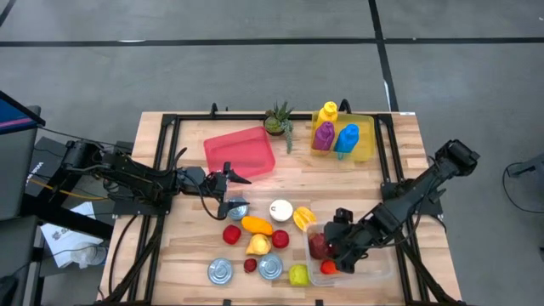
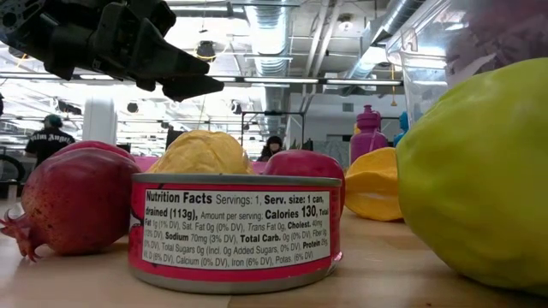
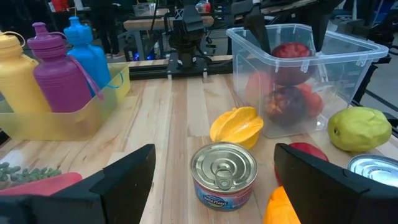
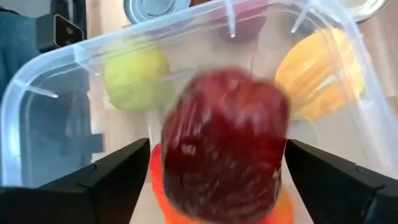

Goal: Pick & Place Food Item
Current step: Put the red apple into the transparent bin, then put the starfruit into the transparent bin

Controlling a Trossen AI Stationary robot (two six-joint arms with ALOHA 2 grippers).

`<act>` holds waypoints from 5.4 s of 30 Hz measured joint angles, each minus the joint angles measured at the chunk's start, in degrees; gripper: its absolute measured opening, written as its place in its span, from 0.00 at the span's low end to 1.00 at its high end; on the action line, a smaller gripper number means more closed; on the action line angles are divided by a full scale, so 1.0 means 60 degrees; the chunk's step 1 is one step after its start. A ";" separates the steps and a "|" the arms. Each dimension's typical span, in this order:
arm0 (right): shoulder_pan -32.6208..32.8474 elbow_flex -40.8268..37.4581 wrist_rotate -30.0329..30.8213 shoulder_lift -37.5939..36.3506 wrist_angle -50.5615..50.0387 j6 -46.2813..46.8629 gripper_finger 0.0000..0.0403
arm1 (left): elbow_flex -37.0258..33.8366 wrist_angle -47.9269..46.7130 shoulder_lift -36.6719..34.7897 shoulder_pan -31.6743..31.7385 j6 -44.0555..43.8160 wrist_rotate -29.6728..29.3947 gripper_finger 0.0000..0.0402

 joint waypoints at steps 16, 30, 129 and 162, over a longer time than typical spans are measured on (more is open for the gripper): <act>0.0781 0.0015 0.4031 -0.0369 0.1282 -0.1123 0.92 | 0.0067 0.0587 0.0002 0.0000 -0.0062 0.0036 0.80; -0.1273 0.0018 0.4657 -0.0379 0.2834 -0.3124 0.91 | 0.1843 0.0077 0.1936 0.0166 0.0776 0.0868 0.80; -0.5547 0.3679 -0.3247 0.5155 -0.3263 -0.3975 0.18 | 0.0015 -0.3064 -0.3534 0.0474 0.1217 -0.0641 0.80; -0.3250 0.8848 0.3804 0.5067 -0.4407 -0.4744 0.00 | 0.0018 -0.2394 -0.3278 0.0466 0.0693 0.0197 0.80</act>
